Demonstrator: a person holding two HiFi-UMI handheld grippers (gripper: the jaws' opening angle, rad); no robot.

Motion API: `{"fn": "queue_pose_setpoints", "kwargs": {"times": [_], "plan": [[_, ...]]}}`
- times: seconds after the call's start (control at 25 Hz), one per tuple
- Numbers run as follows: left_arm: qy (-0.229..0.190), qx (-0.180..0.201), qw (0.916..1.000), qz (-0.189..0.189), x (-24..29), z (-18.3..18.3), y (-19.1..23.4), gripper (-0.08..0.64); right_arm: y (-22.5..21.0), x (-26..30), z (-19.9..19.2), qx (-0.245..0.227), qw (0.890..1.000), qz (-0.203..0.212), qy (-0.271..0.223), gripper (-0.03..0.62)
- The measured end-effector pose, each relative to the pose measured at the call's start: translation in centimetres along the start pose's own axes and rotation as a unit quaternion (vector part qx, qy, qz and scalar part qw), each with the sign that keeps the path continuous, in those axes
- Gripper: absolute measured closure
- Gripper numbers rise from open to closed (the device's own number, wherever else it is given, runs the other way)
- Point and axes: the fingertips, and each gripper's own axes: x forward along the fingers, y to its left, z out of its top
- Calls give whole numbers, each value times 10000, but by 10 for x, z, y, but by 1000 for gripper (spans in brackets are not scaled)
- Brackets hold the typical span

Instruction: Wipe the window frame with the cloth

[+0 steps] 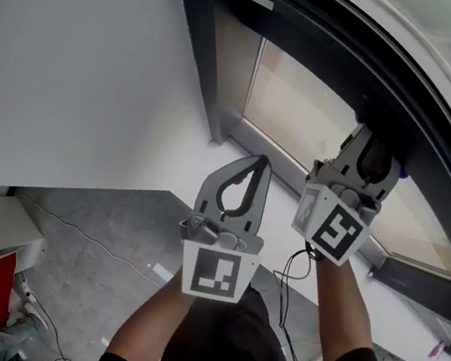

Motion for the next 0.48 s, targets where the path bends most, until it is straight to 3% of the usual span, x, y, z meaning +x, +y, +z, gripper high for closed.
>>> {"fn": "queue_pose_setpoints", "kwargs": {"times": [0.48], "plan": [[71, 25, 9997, 240, -6, -6, 28, 555, 30, 14, 1, 106, 9997, 207, -14, 570]]}}
